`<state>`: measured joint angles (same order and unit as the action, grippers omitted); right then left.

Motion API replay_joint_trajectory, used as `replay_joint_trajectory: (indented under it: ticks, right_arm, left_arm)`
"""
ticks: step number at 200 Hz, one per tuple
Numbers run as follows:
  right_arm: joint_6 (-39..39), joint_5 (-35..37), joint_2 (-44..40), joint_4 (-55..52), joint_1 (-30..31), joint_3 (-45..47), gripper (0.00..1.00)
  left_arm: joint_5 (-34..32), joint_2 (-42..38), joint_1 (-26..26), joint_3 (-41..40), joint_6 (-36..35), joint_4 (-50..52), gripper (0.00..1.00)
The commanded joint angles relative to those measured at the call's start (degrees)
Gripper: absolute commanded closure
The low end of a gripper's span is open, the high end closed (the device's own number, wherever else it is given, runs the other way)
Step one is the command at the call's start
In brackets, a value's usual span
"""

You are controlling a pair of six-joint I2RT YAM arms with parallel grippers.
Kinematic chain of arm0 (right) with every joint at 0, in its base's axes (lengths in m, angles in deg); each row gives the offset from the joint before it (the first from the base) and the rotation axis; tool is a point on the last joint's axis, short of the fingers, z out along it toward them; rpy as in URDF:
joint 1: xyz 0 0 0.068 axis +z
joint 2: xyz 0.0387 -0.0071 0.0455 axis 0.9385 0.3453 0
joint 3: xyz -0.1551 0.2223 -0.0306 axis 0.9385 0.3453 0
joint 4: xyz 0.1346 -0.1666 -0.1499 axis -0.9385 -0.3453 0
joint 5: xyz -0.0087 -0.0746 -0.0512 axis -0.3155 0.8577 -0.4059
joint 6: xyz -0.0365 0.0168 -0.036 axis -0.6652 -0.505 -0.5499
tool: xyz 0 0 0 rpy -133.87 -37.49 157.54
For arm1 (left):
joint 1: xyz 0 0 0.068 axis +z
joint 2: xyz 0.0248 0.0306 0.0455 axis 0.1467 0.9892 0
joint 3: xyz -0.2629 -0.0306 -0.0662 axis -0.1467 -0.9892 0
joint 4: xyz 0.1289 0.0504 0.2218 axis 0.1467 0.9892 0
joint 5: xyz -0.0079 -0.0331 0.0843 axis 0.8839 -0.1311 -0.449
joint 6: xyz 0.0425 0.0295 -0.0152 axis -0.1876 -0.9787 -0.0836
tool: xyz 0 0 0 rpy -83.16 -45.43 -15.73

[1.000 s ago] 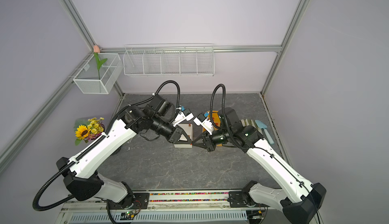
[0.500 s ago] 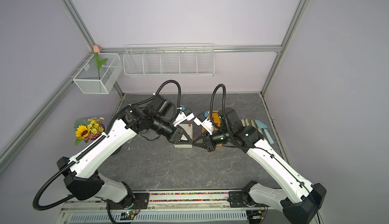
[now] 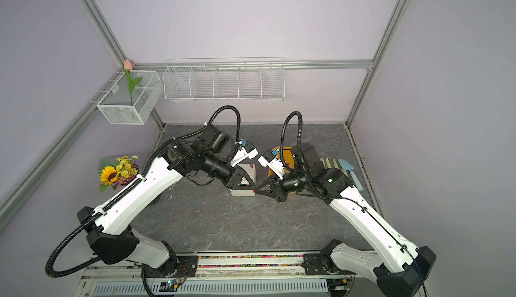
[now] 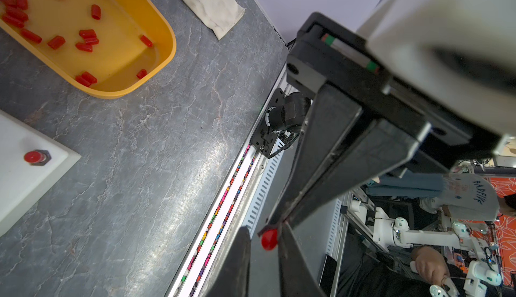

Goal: Cover the protruding screws with screw protection sleeves
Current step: Attach the screw protection sleeve to the screw.

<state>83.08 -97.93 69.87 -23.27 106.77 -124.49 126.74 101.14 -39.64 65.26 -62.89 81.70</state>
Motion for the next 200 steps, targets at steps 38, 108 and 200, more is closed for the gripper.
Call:
replay_joint_trajectory:
  ticks: [38,108,200]
  right_arm:
    - [-0.3,-0.3,-0.8,2.2,0.5,-0.2,0.94]
    - [0.5,0.2,-0.3,3.3,0.4,-0.7,0.94]
    - [7.4,8.3,-6.0,9.0,-5.4,2.8,0.53]
  left_arm:
    - [2.7,0.4,-0.5,0.7,-1.4,1.2,0.93]
    - [2.3,-0.1,-0.8,-0.6,-1.8,0.9,1.00]
    - [-7.0,-7.1,2.6,-9.7,10.9,-18.4,1.00]
